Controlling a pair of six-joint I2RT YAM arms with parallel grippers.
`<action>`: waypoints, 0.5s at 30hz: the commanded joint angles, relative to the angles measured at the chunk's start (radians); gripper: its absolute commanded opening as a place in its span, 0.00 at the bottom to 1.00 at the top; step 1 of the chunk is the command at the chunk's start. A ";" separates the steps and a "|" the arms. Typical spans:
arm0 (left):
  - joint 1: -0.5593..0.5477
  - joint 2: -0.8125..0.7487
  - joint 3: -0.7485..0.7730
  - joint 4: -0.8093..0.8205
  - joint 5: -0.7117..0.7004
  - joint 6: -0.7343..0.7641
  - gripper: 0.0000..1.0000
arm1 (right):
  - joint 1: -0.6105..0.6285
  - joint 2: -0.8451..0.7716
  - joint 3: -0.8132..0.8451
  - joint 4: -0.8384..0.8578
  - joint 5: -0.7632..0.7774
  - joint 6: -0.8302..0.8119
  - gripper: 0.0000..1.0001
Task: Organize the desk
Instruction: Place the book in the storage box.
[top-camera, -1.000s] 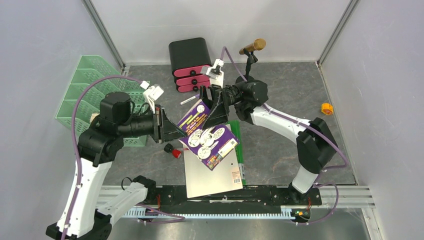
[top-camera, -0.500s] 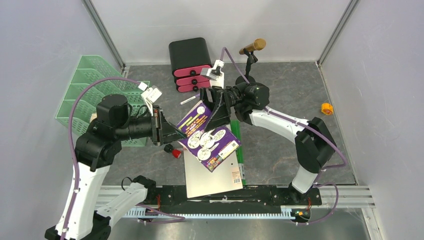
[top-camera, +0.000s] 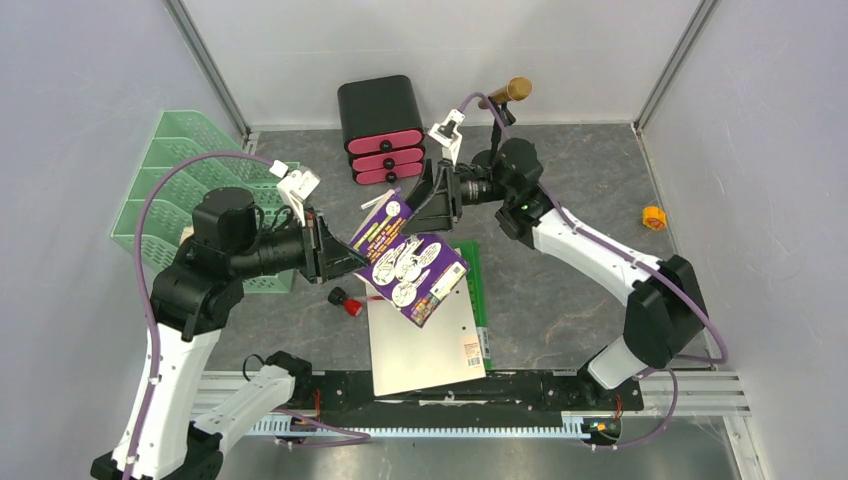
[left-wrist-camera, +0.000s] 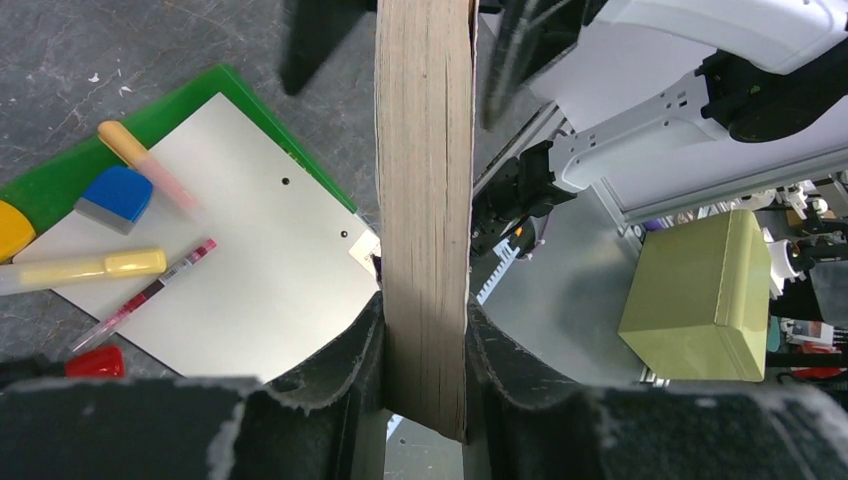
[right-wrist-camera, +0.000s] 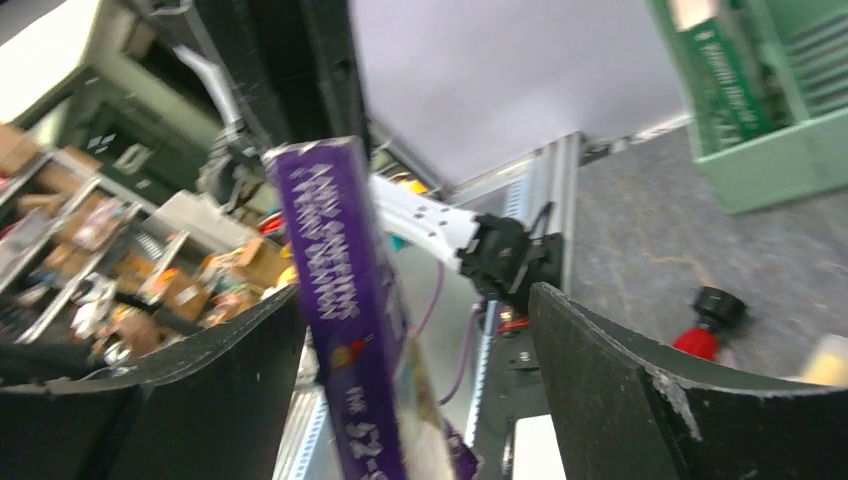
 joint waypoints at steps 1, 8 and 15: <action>0.003 -0.011 0.010 0.064 0.046 0.012 0.02 | 0.001 -0.069 0.152 -0.704 0.167 -0.599 0.92; 0.002 -0.002 0.000 0.059 0.127 0.022 0.02 | 0.023 -0.070 0.205 -0.884 0.093 -0.789 0.98; -0.011 0.020 -0.002 0.014 0.157 0.046 0.02 | 0.110 0.071 0.477 -1.342 0.100 -1.139 0.98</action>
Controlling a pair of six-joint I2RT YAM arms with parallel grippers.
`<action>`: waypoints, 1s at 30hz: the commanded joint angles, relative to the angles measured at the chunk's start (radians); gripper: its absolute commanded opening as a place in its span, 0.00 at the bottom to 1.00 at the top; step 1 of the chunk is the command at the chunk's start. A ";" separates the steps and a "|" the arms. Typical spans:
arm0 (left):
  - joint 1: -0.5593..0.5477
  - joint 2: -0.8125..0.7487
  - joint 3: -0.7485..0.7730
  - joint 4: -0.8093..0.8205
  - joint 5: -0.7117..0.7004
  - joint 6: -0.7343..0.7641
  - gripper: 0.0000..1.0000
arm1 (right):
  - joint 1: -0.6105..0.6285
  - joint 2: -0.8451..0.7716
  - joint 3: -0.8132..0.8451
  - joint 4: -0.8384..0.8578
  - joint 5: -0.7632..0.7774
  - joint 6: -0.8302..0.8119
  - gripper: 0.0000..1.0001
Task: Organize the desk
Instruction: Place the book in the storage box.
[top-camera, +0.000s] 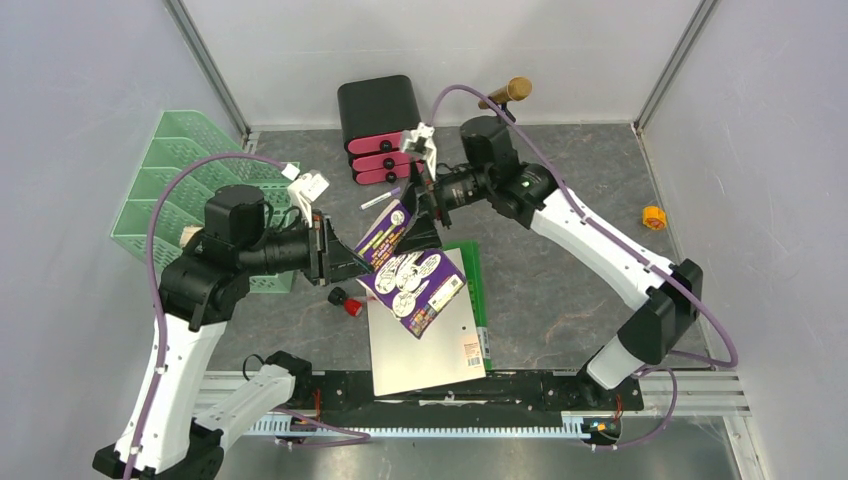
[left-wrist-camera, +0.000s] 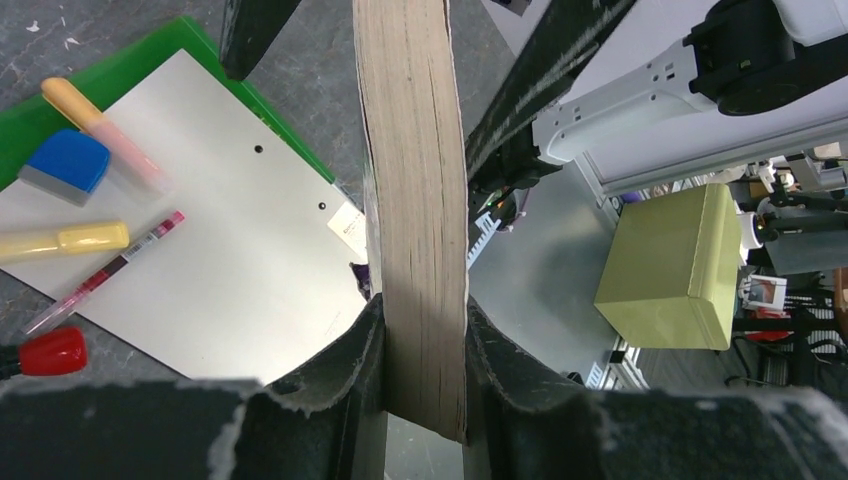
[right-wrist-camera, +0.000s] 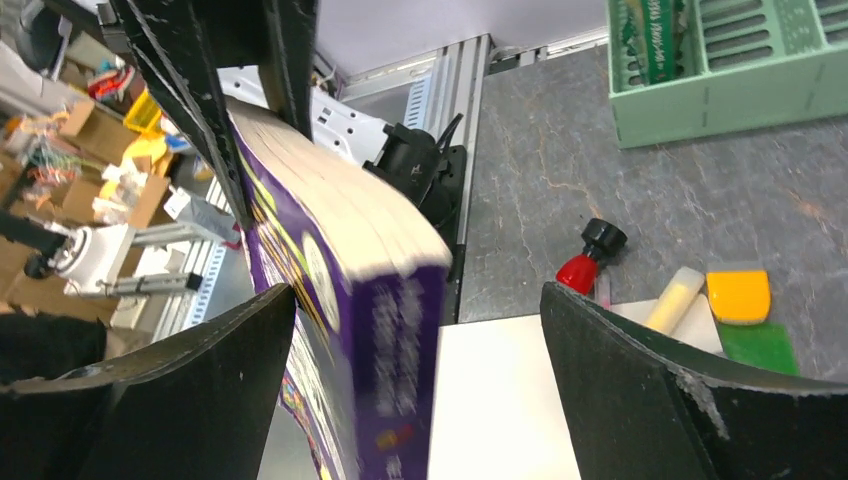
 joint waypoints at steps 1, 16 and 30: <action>-0.012 -0.002 0.014 0.051 0.095 0.043 0.02 | 0.057 0.071 0.142 -0.308 0.000 -0.270 0.98; -0.018 -0.035 0.010 0.052 -0.013 0.041 0.27 | 0.123 0.069 0.125 -0.285 -0.088 -0.259 0.00; -0.017 -0.105 0.006 0.141 -0.402 0.008 1.00 | 0.123 0.022 0.101 -0.340 0.288 -0.308 0.00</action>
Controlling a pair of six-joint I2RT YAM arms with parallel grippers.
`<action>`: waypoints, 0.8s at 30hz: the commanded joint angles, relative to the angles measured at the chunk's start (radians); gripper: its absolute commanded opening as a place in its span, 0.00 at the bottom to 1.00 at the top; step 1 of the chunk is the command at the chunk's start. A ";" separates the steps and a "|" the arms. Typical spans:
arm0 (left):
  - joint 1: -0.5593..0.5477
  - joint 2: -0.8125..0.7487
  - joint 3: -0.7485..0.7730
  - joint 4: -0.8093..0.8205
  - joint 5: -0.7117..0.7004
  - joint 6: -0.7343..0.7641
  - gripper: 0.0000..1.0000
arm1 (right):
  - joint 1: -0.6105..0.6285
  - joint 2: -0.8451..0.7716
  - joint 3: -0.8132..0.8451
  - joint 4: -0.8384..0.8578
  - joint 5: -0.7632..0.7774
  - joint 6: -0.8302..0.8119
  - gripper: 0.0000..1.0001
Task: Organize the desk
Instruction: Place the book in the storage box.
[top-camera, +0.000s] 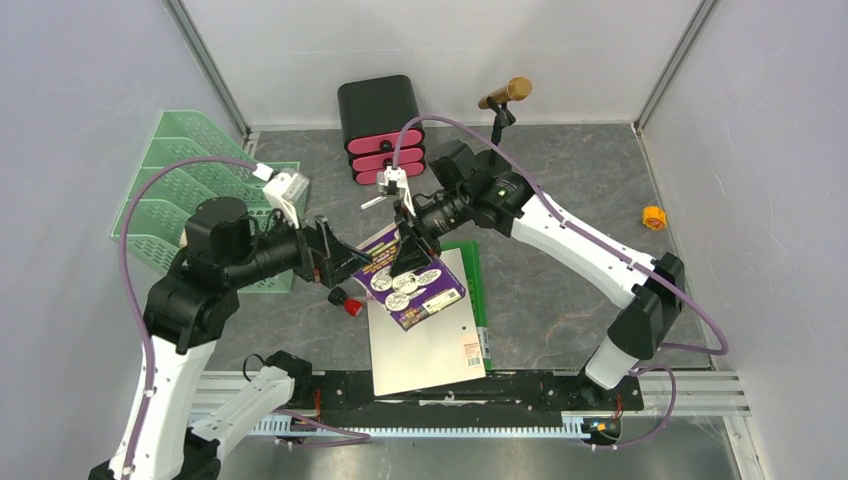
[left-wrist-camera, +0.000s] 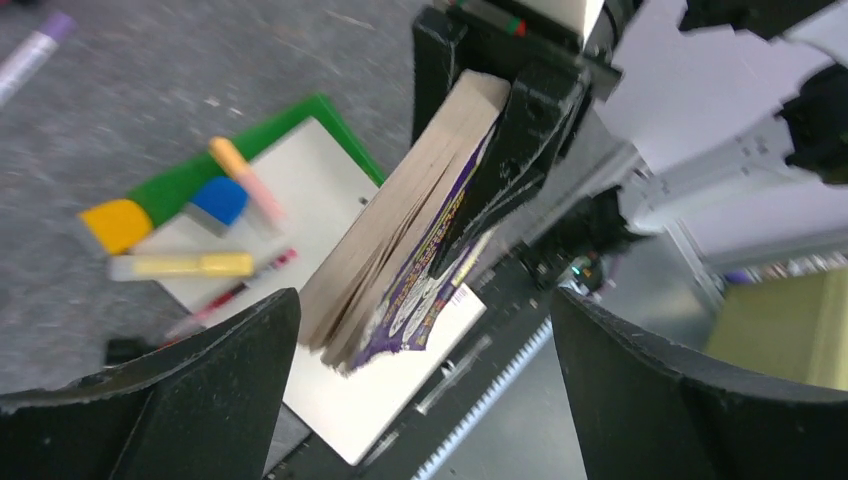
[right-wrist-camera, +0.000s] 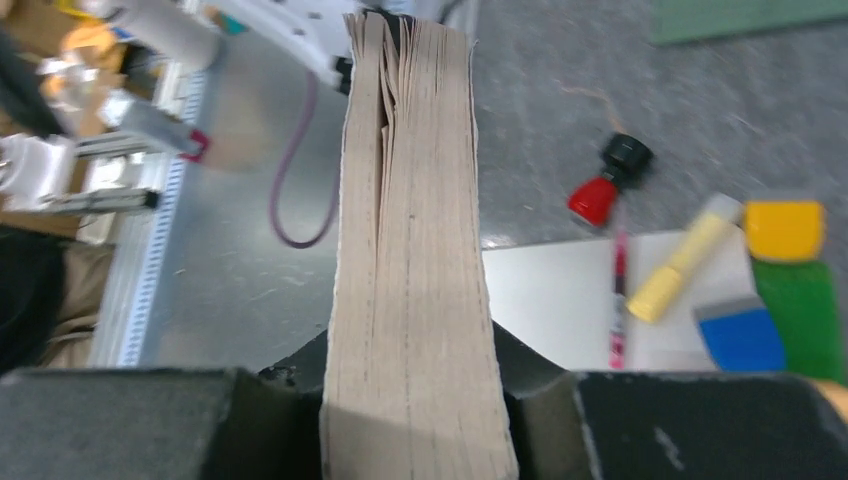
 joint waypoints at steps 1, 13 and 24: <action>-0.002 -0.054 0.014 0.114 -0.234 -0.025 1.00 | 0.003 -0.066 0.000 0.023 0.313 0.002 0.00; -0.002 -0.125 0.003 0.267 -0.274 -0.079 1.00 | 0.011 -0.226 -0.390 0.777 0.524 0.241 0.00; -0.003 -0.168 -0.032 0.540 -0.134 -0.189 1.00 | 0.035 -0.032 -0.310 1.068 0.523 0.398 0.00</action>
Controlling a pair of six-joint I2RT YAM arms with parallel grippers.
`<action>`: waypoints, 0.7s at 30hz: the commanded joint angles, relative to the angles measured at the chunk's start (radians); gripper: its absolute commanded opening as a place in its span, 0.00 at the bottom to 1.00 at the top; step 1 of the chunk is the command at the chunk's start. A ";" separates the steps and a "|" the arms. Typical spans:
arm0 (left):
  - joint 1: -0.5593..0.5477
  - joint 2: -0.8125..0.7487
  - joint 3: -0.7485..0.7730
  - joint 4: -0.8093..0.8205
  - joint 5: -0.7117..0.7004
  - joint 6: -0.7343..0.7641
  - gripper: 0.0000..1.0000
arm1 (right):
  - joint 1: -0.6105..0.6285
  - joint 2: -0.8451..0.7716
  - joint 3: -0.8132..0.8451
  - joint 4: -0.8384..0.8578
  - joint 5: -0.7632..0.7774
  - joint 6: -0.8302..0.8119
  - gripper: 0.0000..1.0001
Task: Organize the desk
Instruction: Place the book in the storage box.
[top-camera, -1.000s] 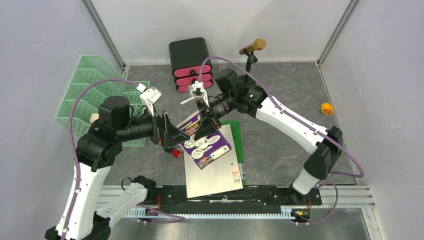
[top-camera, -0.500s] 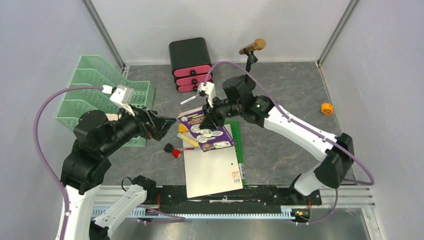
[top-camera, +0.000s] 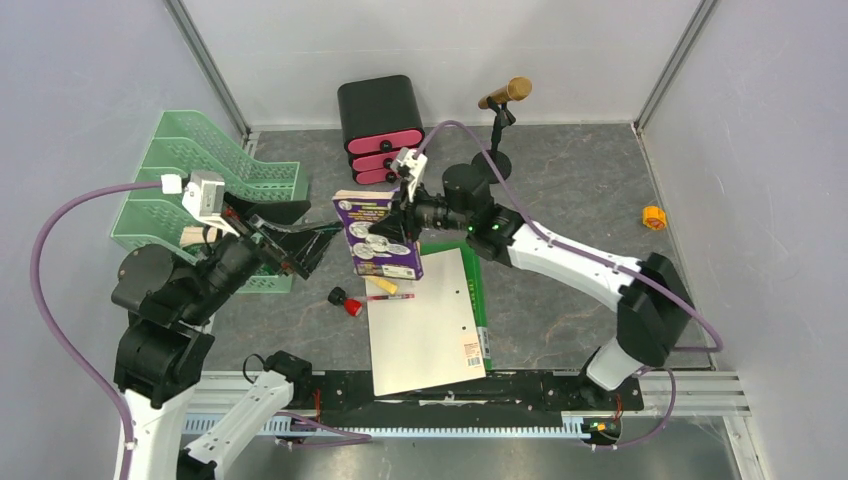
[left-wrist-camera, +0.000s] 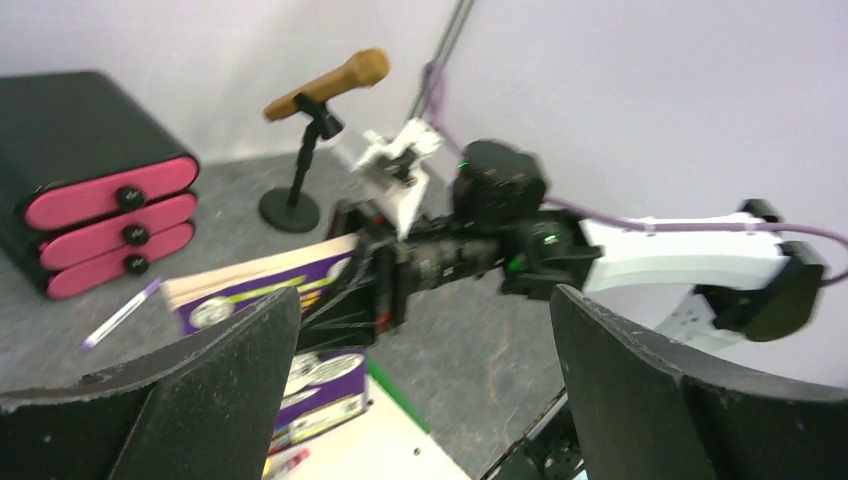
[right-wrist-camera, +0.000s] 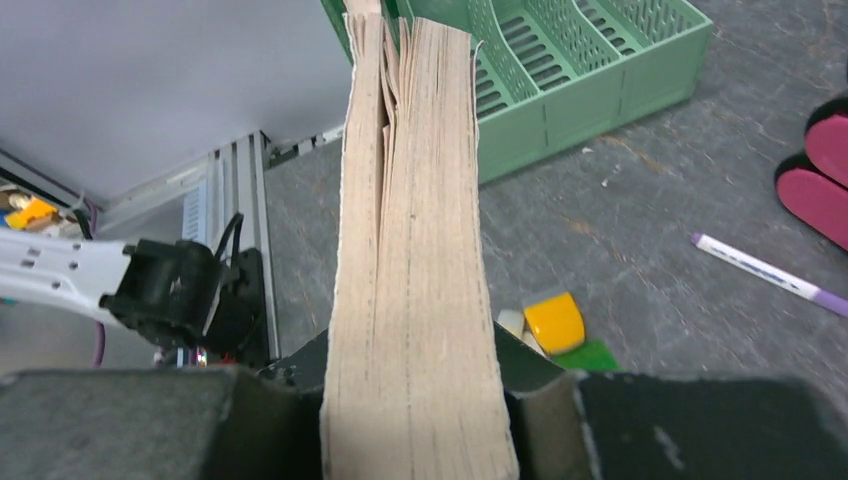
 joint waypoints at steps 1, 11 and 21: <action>-0.003 0.009 -0.009 0.179 0.120 -0.093 1.00 | 0.026 0.083 0.118 0.254 -0.010 0.106 0.00; -0.003 0.054 0.004 0.284 0.215 -0.134 1.00 | 0.102 0.354 0.402 0.342 -0.080 0.211 0.00; -0.002 0.085 -0.002 0.334 0.250 -0.158 1.00 | 0.170 0.579 0.612 0.496 -0.095 0.356 0.00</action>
